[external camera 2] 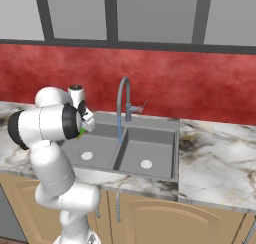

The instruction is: Soak the sponge with water for a few seconds and then drop it inside the sink.

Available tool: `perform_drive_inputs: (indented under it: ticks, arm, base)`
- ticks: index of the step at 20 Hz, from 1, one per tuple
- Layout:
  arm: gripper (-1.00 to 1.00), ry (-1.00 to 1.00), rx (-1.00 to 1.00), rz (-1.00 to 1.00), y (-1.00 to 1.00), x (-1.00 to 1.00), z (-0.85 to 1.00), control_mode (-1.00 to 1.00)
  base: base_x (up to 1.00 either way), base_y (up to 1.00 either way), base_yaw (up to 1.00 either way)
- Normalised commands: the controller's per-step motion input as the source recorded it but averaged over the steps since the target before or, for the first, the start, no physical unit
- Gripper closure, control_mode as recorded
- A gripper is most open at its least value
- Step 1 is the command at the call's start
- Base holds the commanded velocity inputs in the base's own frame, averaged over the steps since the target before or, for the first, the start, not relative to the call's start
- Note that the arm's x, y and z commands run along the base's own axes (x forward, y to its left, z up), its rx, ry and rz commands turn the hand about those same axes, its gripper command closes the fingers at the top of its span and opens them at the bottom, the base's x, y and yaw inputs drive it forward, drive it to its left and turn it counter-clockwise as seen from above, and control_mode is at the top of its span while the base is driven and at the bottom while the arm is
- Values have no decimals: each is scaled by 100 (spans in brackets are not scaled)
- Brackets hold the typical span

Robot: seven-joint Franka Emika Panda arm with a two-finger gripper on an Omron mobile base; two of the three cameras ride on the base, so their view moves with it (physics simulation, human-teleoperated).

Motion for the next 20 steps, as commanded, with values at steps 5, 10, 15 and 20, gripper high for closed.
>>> perform_drive_inputs:
  ticks: [5, 10, 15, 20]
  arm:
    - [100, 29, 1, 13, 10, 3, 28, -100]
    - [100, 24, -5, 10, 1, 1, 2, -100]
    - [100, 18, -5, 9, 8, 1, 0, -100]
    - [100, 1, -1, 3, 3, 0, 0, -100]
  base:
    - [0, 0, 0]
    - [0, 0, 0]
    - [0, 0, 0]
    - [0, 0, 0]
